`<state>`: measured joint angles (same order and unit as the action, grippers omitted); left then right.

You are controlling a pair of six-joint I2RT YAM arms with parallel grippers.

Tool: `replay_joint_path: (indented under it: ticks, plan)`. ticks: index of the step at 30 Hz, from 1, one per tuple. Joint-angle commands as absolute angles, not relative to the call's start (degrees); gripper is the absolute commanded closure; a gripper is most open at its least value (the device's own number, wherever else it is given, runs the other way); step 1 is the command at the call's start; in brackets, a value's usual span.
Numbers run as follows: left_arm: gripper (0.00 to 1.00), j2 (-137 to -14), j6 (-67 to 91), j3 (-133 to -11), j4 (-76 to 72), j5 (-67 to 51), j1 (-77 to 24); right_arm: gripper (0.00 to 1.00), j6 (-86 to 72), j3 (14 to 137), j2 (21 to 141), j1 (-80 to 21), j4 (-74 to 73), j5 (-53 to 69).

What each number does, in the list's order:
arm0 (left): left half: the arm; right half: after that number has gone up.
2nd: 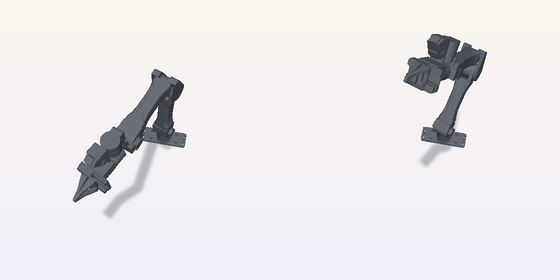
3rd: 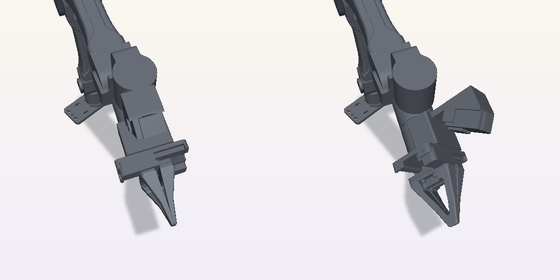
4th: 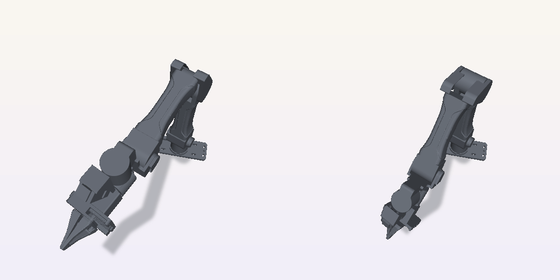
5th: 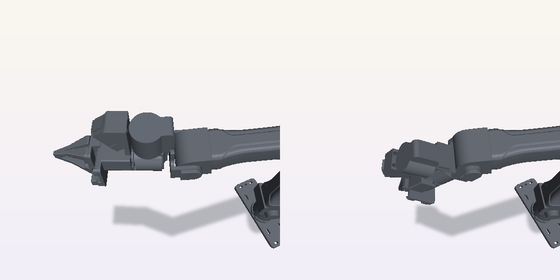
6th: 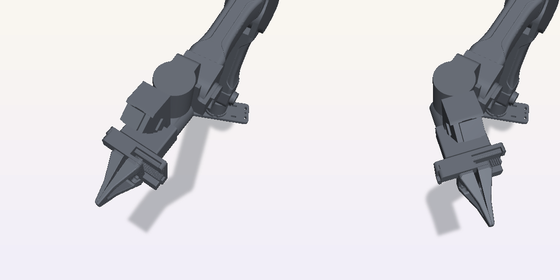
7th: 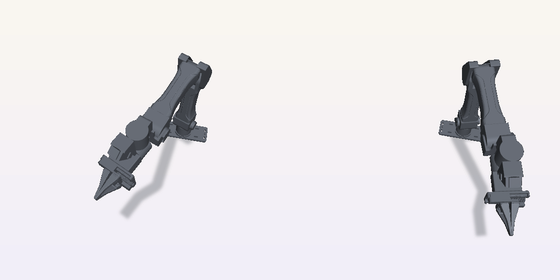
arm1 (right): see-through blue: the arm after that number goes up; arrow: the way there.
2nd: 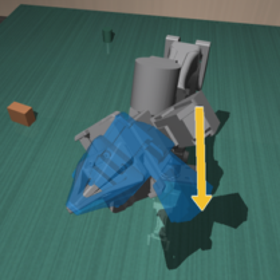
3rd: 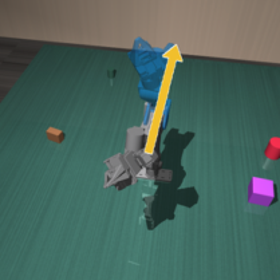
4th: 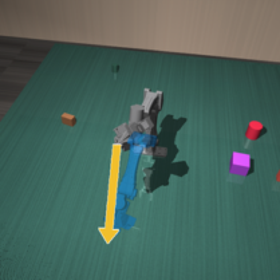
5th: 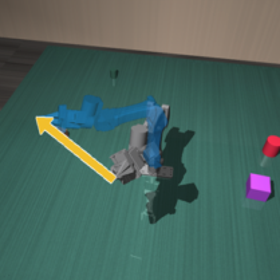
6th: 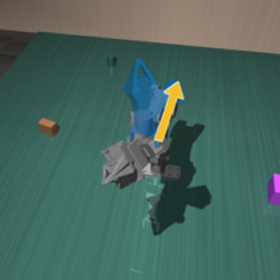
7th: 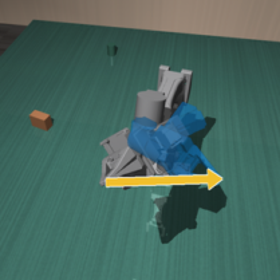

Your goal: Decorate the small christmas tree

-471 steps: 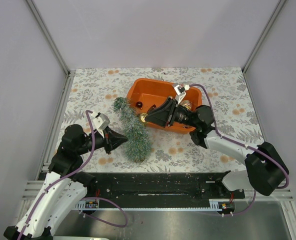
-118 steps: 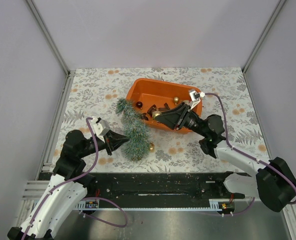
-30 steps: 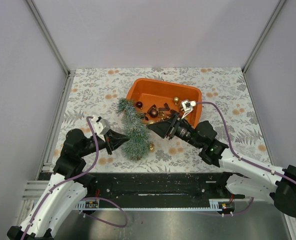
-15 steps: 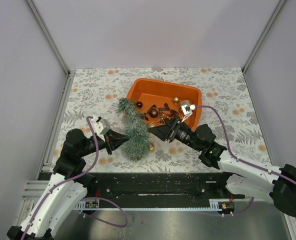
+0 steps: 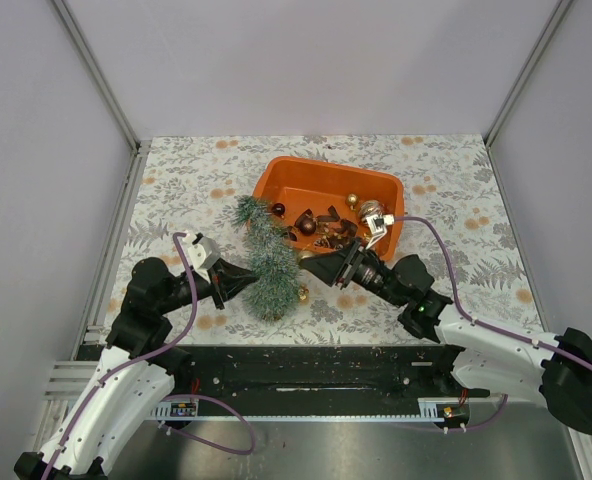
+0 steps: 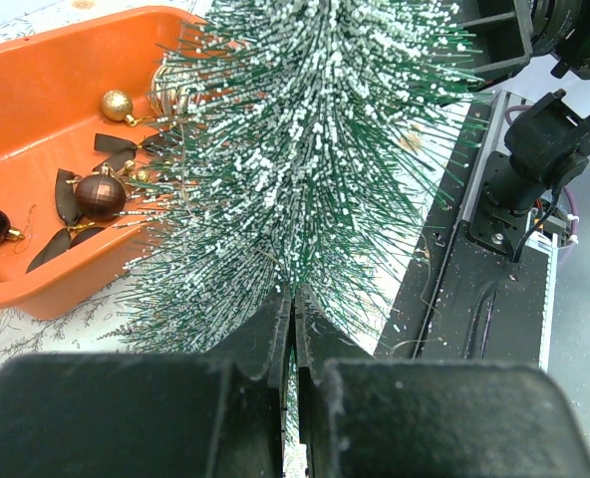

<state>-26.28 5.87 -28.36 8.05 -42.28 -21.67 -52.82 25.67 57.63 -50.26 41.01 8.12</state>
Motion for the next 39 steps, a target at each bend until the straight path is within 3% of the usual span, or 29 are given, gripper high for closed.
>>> replay_joint_path:
  ticks: [1,7,9,22,29,32,37,39]
  plan:
    - [1.0,-25.8,6.0,-29.5,9.0,-42.0,-21.4,0.62,-52.5,25.0,55.4,-50.8,44.6,7.1]
    - [1.0,-25.7,5.9,-29.4,8.9,-41.8,-21.4,0.46,-50.4,25.9,53.3,-50.9,40.5,6.8]
    - [1.0,-25.5,6.0,-29.4,9.0,-41.8,-21.4,0.45,-50.4,25.6,53.2,-50.8,40.0,6.7]
    - [1.0,-24.9,6.2,-29.1,9.1,-41.3,-21.4,0.51,-49.6,25.7,52.0,-50.8,37.1,6.0]
    - [1.0,-25.1,5.8,-29.9,9.3,-40.3,-21.4,0.57,-42.0,37.0,54.0,-49.3,11.5,-5.9]
    - [0.85,-25.7,4.7,-31.2,10.2,-39.9,-21.4,0.57,-41.4,42.5,59.4,-42.6,4.2,-3.5]
    - [0.45,-26.5,3.1,-33.8,12.2,-39.2,-21.4,0.54,-34.0,56.6,73.2,-34.0,-4.8,-3.0]
    - [0.34,-26.7,2.9,-34.6,13.1,-38.7,-21.4,0.5,-29.6,63.2,79.9,-33.2,-7.1,-4.5]
